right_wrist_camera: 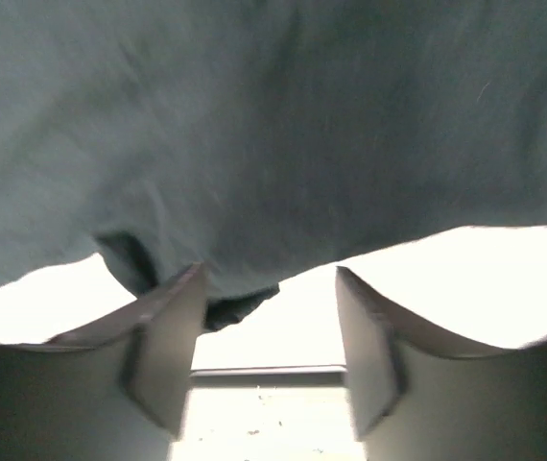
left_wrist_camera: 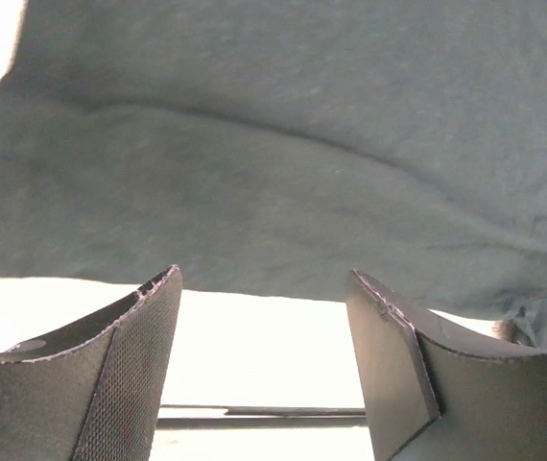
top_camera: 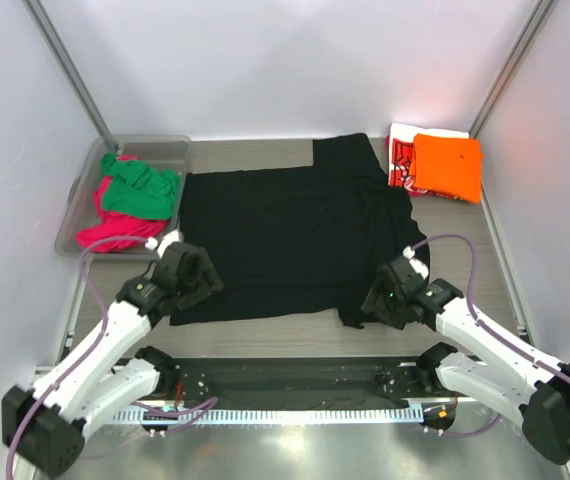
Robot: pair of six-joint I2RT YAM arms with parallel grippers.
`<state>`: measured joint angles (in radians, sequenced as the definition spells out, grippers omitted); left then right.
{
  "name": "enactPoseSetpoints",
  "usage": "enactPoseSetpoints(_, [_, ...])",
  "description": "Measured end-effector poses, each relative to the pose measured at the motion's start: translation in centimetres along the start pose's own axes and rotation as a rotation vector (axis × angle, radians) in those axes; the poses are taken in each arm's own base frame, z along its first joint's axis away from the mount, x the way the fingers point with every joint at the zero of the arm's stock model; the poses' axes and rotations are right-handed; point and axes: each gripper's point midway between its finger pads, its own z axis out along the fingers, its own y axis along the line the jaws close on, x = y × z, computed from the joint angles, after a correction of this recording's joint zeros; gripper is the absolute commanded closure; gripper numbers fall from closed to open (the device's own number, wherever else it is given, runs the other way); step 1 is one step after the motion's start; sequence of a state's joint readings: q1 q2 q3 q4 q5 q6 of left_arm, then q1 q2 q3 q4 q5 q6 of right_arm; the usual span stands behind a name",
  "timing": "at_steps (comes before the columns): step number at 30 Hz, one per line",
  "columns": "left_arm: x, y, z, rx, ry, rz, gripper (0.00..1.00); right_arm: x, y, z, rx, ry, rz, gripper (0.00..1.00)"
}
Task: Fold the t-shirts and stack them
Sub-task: Fold the tshirt
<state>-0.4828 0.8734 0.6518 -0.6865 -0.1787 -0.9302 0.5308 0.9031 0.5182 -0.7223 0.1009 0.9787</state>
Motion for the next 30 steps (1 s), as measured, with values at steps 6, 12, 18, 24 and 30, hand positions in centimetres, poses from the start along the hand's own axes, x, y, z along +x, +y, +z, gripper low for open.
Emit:
enactPoseSetpoints(6, [0.8,2.3,-1.6,0.009,-0.055,-0.058,0.31,3.6,-0.1,1.3,-0.015,0.064,0.031,0.54])
enactPoseSetpoints(12, [0.9,2.6,-1.5,-0.005,-0.053,-0.067,0.32,4.8,1.3,1.9,-0.045,0.086,0.031,0.57])
enactPoseSetpoints(18, [1.1,2.8,-1.3,-0.021,-0.041,-0.063,0.32,6.4,3.0,1.9,-0.062,0.109,-0.031,0.92])
enactPoseSetpoints(24, [0.9,2.7,-1.6,-0.008,-0.055,-0.069,0.33,6.9,4.5,2.0,-0.06,0.107,-0.073,0.99])
enactPoseSetpoints(30, [0.9,2.7,-1.6,-0.006,-0.056,-0.069,0.33,4.7,6.5,-0.6,-0.049,0.036,-0.128,0.99])
